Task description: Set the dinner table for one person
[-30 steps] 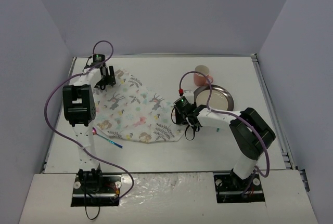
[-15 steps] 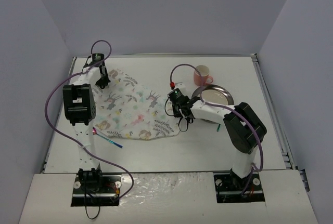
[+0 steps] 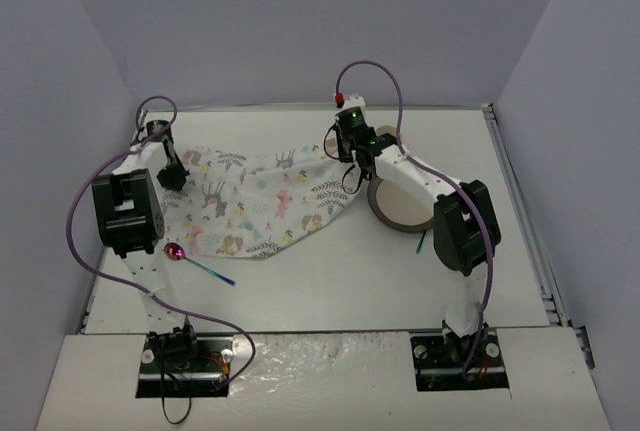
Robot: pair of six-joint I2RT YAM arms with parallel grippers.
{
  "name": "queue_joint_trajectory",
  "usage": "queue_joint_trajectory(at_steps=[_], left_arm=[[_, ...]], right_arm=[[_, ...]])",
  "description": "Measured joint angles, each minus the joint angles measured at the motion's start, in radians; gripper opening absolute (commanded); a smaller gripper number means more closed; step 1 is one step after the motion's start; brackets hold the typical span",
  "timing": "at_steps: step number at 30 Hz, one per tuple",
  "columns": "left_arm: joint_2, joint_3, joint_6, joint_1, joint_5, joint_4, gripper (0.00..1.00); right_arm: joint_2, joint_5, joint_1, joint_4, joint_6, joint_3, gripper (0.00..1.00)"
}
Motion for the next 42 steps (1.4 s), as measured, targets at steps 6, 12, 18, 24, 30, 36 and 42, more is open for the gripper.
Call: queue_joint_trajectory(at_steps=[6,12,18,24,30,36,42], left_arm=[[-0.115,-0.166,-0.073,0.012,0.023,0.005,0.0],[-0.223,-0.311,-0.128,0.02,0.059,0.009,0.0],[-0.282,-0.355,-0.15,0.053,0.076,-0.004,0.25],[-0.285,-0.31,-0.132,0.073,0.078,0.001,0.71],[-0.268,-0.226,-0.064,0.071,0.08,0.032,0.78],[-0.163,-0.117,0.021,0.071,0.084,0.055,0.8],[-0.029,-0.036,0.077,0.068,0.089,0.066,0.8]], right_arm=[[0.174,-0.014,-0.003,-0.01,-0.105,0.212,0.0],[0.344,-0.056,-0.003,-0.015,-0.176,0.439,0.0],[0.478,-0.124,-0.002,-0.008,-0.207,0.628,0.5],[0.485,-0.152,-0.002,0.0,-0.203,0.637,0.68],[0.26,-0.14,-0.003,-0.005,-0.108,0.324,0.71],[0.003,-0.146,-0.003,0.032,0.056,0.006,0.85],[-0.124,-0.144,0.019,0.04,0.218,-0.227,0.9]])
